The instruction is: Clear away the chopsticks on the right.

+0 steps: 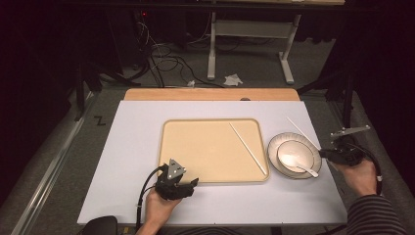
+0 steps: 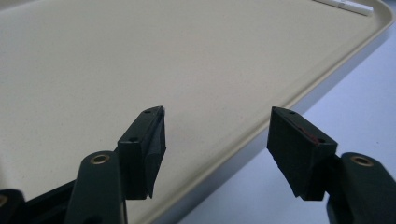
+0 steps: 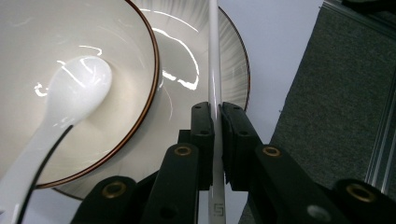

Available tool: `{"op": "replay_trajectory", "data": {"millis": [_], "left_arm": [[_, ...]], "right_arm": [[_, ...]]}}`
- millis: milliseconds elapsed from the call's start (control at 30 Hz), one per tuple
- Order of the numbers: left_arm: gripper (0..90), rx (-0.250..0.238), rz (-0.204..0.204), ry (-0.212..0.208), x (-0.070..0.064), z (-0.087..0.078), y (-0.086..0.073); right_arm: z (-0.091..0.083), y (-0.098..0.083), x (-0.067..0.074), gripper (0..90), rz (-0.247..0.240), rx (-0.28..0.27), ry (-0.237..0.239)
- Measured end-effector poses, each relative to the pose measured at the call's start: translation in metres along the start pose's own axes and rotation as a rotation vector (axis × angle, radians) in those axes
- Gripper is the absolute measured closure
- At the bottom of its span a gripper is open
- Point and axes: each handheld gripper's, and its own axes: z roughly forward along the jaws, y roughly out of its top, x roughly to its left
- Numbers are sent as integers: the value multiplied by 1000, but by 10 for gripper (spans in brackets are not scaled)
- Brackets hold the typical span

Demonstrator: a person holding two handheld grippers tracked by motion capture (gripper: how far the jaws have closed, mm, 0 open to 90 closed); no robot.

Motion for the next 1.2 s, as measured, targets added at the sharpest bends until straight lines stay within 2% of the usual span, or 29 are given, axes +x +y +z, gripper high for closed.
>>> {"op": "replay_trajectory", "data": {"millis": [200, 533, 700, 767, 1200], "left_arm": [[376, 11, 7, -22, -3, 6, 0], [377, 34, 22, -57, -8, 14, 0], [377, 39, 34, -72, -10, 15, 0], [377, 36, 26, -74, -10, 16, 1], [377, 43, 25, -87, -11, 22, 1]], "right_arm": [[-14, -7, 0, 858, 19, -36, -26], [-37, -18, 6, 858, 41, -90, -42], [-51, -20, 15, 857, 34, -126, -38], [-55, -19, 20, 857, 31, -137, -39], [-76, -19, 52, 856, -14, -175, -16]]}}
